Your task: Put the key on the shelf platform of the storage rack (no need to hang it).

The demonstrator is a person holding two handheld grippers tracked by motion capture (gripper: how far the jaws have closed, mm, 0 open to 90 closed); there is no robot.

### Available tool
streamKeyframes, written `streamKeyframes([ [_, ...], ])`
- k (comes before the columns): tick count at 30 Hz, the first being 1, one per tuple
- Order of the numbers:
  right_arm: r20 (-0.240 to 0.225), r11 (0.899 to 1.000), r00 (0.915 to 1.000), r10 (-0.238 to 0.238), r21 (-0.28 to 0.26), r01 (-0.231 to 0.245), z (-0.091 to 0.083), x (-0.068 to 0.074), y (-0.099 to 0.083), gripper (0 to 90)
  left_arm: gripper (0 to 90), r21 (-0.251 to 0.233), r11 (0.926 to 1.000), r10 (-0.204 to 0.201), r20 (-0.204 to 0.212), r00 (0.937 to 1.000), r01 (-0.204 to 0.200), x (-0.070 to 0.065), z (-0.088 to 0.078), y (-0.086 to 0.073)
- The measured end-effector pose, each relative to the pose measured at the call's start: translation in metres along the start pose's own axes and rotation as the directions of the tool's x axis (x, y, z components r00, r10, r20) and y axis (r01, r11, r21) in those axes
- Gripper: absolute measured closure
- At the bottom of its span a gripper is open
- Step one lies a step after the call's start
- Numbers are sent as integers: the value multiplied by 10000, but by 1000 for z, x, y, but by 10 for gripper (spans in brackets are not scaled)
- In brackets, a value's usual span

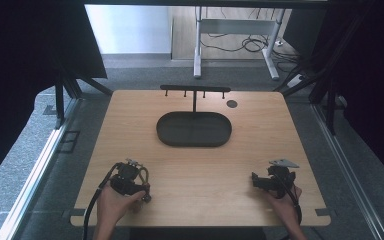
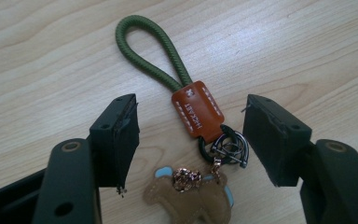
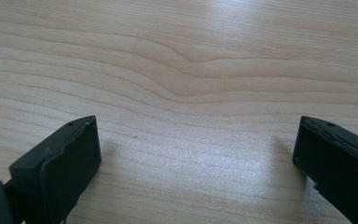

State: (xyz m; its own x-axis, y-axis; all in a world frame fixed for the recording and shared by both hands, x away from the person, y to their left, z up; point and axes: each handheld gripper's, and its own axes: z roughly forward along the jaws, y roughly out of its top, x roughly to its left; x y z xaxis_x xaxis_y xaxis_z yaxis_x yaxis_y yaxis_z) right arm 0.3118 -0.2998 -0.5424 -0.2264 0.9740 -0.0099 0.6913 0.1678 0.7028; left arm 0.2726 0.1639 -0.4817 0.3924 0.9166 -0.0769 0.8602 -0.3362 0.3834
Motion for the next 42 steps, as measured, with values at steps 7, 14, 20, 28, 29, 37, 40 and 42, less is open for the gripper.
streamKeyframes([
  [7, 0, 10000, 10000, -1, 1, 1, 0, 0, 0, 5, 379, 225, 9997, 7, 175, 9998, -10, -3, 12, 1],
  [14, 1, 10000, 10000, 0, 1, 0, 0, 0, 0, 5, 402, 377, 9993, -4, 186, 9998, -3, -3, 22, -1],
  [20, 0, 10000, 10000, -2, 1, 2, 0, 0, 0, 5, 458, 475, 9988, 56, 297, 9995, -71, -3, 26, -1],
  [28, 2, 10000, 10000, -1, 1, 1, 0, 0, 0, 5, 564, 299, 9993, 216, 360, 9991, -227, -2, 29, 1],
  [29, 1, 10000, 10000, -1, 0, 1, 0, 0, 0, 6, 569, 275, 9989, 365, 458, 9983, -377, -2, 29, 2],
  [37, -2, 10000, 10000, 0, -2, 0, 0, 0, 0, 5, 588, 162, 9940, 1067, 818, 9909, -1083, -7, 32, 7],
  [40, 1, 10000, 10000, -1, -1, 1, 0, 0, 0, 5, 592, 104, 9910, 1321, 890, 9872, -1336, -10, 34, 10],
  [42, 31, 10000, 10000, 25, -12, -25, 0, 0, 0, 6, 595, 130, 9881, 1513, 898, 9844, -1531, -11, 35, 12],
])
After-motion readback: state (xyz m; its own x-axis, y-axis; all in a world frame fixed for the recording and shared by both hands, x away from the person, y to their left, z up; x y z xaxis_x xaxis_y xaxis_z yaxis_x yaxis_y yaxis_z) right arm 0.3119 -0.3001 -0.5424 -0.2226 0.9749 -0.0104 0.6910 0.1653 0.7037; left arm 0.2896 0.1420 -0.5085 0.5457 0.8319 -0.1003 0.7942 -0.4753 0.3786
